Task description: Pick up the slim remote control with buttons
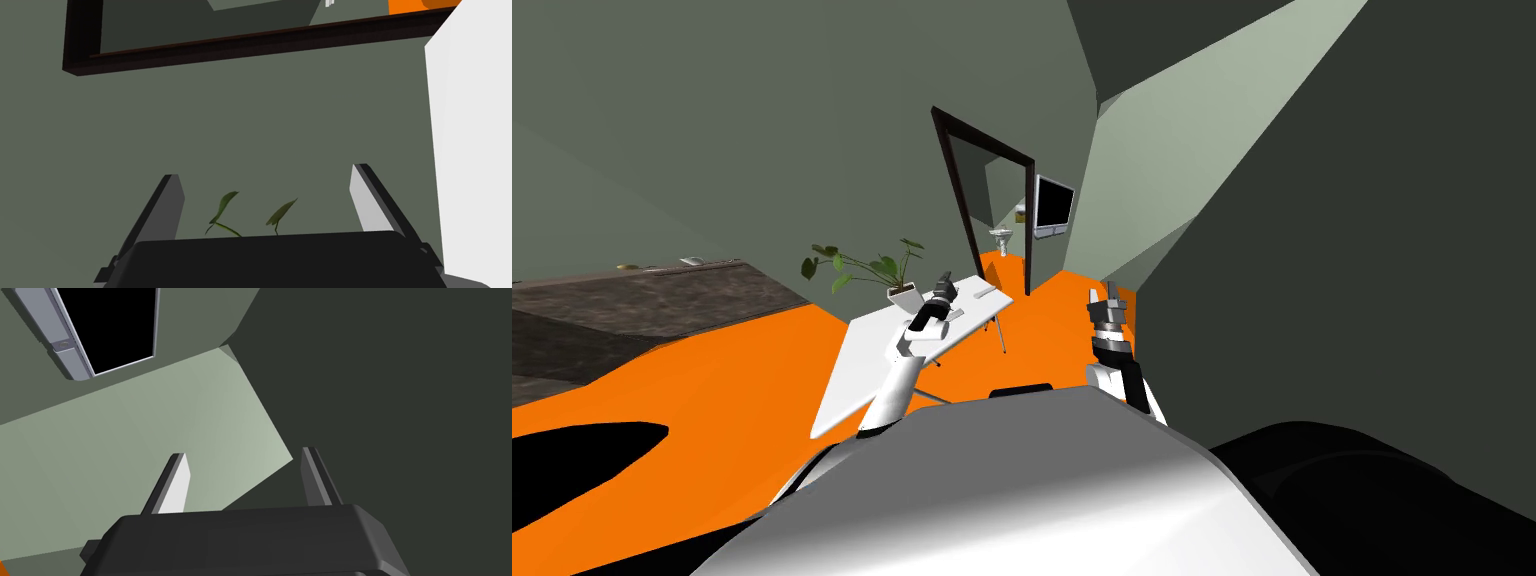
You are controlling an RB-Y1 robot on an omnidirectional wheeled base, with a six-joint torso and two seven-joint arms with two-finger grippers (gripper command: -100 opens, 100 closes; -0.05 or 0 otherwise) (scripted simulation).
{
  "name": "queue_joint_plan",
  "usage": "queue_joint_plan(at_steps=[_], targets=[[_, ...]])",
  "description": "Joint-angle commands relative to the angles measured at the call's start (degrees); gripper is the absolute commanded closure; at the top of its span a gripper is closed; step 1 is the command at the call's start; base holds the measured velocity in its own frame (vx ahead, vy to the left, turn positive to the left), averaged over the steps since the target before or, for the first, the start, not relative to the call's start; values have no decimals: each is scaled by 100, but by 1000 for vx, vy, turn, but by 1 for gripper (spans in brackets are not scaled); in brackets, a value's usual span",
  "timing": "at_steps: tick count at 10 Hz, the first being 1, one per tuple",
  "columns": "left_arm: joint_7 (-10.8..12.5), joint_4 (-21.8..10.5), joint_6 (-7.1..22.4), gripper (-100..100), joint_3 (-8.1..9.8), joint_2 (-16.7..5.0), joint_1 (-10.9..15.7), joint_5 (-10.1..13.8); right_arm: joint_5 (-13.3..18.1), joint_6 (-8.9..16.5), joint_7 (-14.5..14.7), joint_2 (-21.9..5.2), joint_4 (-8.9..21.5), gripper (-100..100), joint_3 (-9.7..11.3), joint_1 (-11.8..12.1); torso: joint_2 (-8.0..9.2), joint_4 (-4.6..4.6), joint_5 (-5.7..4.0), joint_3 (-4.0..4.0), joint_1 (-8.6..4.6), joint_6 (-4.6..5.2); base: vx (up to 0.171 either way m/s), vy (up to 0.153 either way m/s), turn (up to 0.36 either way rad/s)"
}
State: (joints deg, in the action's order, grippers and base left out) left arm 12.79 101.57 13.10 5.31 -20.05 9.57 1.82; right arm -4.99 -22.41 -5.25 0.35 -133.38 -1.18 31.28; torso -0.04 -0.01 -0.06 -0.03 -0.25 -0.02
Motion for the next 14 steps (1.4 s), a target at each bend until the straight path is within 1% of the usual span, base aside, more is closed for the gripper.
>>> queue_joint_plan(at_steps=[1,2,3,4,5,6,7,8,9,10,11,12,13,14], targets=[[-7,-286,286,-100,18,10,286,-21,0,0,0,0,0,0,0,0,0,0,0,0,0,0,3,-59,-13],[13,-451,450,-100,72,-98,449,21,0,0,0,0,0,0,0,0,3,0,1,1,3,-1,3,-69,-40],[13,-573,647,-100,72,-98,612,21,0,0,0,0,0,0,0,0,4,1,0,2,0,0,9,-61,-17],[13,-647,647,-100,72,-98,654,21,0,0,0,0,0,0,0,0,3,1,0,2,2,-1,7,-29,4],[31,-806,964,-100,126,-205,882,66,0,0,0,0,0,0,-1,0,4,0,3,2,12,-2,17,-45,-35],[31,-963,1011,-100,126,-205,994,66,0,0,0,0,0,0,0,0,1,0,2,0,9,0,14,-48,-20],[31,-1006,1011,-100,126,-205,994,66,0,0,0,0,0,0,0,0,1,0,2,0,9,-2,4,-24,5],[45,-1233,1266,-100,181,-311,1232,114,0,0,0,0,0,0,-1,0,4,0,4,2,16,-2,16,-41,-20],[45,-1358,1377,-100,181,-311,1326,114,0,0,0,0,0,0,0,0,1,0,3,1,12,-2,18,-48,-13],[45,-1372,1377,-100,181,-311,1326,114,0,0,0,0,0,0,0,0,1,0,2,0,9,-2,5,-25,0],[58,-1589,1662,-100,234,-416,1574,164,0,0,0,0,0,0,-1,0,4,0,4,2,16,-2,13,-42,-14],[58,-1745,1742,-100,234,-416,1648,164,0,0,0,0,0,0,0,0,2,0,3,1,12,-2,18,-42,-5],[67,-1946,1934,-100,287,-519,1881,217,0,0,0,0,0,0,-1,0,1,-1,3,0,11,-2,27,-48,-3],[67,-2092,2105,-100,287,-519,1957,217,0,0,0,0,0,0,0,0,-2,0,2,-1,9,-2,24,-41,2]])
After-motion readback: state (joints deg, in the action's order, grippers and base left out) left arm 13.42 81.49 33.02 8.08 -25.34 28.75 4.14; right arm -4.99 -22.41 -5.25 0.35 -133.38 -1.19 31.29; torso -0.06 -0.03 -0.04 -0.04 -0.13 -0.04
